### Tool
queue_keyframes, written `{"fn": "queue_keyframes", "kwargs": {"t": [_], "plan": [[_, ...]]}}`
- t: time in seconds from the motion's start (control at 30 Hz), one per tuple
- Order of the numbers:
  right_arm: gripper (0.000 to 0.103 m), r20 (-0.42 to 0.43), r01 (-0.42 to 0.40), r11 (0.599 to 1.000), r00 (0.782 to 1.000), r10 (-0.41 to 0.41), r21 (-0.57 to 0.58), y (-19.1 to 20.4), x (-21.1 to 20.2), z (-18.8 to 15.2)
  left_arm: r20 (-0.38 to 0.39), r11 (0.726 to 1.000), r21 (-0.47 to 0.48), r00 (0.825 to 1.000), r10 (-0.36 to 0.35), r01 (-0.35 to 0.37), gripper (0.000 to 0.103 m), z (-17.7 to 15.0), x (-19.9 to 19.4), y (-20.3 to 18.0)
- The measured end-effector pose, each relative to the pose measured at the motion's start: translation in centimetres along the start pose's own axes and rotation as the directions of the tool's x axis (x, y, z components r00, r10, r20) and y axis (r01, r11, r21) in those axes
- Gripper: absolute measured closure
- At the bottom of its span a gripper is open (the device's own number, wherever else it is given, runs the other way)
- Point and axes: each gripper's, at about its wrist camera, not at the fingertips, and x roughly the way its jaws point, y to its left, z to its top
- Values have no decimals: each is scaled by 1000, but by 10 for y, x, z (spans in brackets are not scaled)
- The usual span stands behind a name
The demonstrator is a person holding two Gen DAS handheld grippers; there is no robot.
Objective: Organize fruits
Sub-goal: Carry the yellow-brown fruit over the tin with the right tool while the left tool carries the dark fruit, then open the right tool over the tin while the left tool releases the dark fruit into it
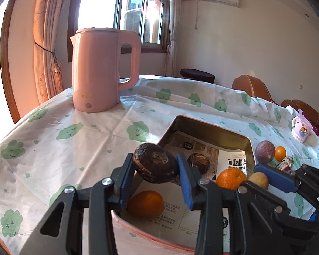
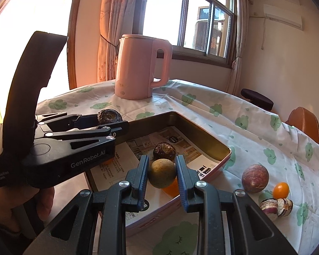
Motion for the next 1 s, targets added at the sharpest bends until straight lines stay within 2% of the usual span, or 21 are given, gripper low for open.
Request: {"fn": "queue_keyframes", "kwargs": {"t": [0.47,1.0], "plan": [[75,-38,0,1000,999,-1,-22,8,12,-2,-38,1000,-3,999,-3,3,62,0,6,1],[75,-76,-6,999,997,3,-43,12,19,-3,-40,1000,6,999,6,-6,60,0,7,-1]]}}
